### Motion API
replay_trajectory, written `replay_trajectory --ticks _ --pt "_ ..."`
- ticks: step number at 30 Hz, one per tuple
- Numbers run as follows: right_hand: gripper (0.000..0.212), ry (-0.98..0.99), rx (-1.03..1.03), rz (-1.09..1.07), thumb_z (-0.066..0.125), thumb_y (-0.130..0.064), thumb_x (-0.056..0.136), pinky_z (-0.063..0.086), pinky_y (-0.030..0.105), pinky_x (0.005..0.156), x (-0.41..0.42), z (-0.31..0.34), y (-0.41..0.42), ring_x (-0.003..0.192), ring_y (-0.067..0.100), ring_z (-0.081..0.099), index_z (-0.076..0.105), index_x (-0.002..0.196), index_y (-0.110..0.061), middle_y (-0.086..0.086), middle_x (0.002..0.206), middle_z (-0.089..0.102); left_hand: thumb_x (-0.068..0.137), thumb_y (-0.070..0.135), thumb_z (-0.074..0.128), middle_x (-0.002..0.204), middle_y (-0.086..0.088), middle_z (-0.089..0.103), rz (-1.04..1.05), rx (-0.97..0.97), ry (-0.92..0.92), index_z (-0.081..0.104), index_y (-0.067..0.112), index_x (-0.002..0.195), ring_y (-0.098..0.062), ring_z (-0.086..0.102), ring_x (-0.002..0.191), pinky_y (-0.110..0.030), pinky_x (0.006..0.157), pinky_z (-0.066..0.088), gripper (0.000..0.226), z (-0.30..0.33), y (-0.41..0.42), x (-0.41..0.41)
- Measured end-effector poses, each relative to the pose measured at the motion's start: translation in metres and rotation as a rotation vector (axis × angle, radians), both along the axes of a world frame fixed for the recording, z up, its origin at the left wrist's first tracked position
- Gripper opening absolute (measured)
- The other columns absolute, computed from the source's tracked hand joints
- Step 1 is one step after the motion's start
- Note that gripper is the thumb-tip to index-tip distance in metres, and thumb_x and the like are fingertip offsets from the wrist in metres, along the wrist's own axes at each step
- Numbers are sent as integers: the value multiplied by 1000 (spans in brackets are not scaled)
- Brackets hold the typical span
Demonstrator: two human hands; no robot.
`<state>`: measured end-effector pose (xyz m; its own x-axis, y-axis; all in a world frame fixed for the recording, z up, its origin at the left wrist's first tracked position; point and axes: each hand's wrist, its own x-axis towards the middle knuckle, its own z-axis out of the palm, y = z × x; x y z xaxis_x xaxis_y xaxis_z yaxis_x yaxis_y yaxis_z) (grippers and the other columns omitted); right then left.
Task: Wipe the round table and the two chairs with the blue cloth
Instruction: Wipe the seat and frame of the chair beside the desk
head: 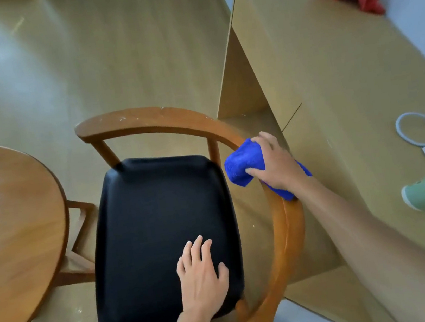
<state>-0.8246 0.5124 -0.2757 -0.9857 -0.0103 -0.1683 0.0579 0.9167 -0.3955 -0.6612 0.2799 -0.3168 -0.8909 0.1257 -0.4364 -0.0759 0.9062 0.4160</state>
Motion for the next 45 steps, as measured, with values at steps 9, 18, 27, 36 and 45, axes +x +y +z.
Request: replay_trajectory --ticks 9,18,27,36,45 --pt "49 278 208 6 62 -55 71 46 38 77 -38 2 -1 84 27 50 67 100 -16 6 95 53 91 21 48 157 -6 27 -469 186 504 34 12 147 -26 14 148 -42 121 11 58 42 72 -198" --pt "69 225 -246 -453 58 -12 78 30 13 102 28 -3 -3 131 4 32 37 144 -16 -9 145 34 93 62 39 150 -3 30 -809 208 453 26 37 149 -25 27 137 -43 114 21 62 4 90 -250" --pt "58 101 2 -631 53 -26 92 33 41 107 13 -15 -35 135 26 38 34 145 -11 9 148 39 90 37 53 132 -7 49 -629 167 542 48 13 122 -27 45 122 -37 110 27 40 -3 92 -302" --pt "61 -80 92 -189 30 -54 96 25 39 114 -88 -42 -60 138 19 32 27 147 -22 0 150 35 93 27 53 136 -17 40 -177 -82 549 51 19 131 -37 41 119 -47 99 33 39 -6 -35 -375" --pt "46 10 57 -144 26 -52 98 43 36 89 -158 -65 -87 94 21 61 55 108 -17 0 99 66 94 28 50 139 -15 42 373 -156 487 48 19 132 -41 35 121 -52 104 29 39 -11 -169 -389"
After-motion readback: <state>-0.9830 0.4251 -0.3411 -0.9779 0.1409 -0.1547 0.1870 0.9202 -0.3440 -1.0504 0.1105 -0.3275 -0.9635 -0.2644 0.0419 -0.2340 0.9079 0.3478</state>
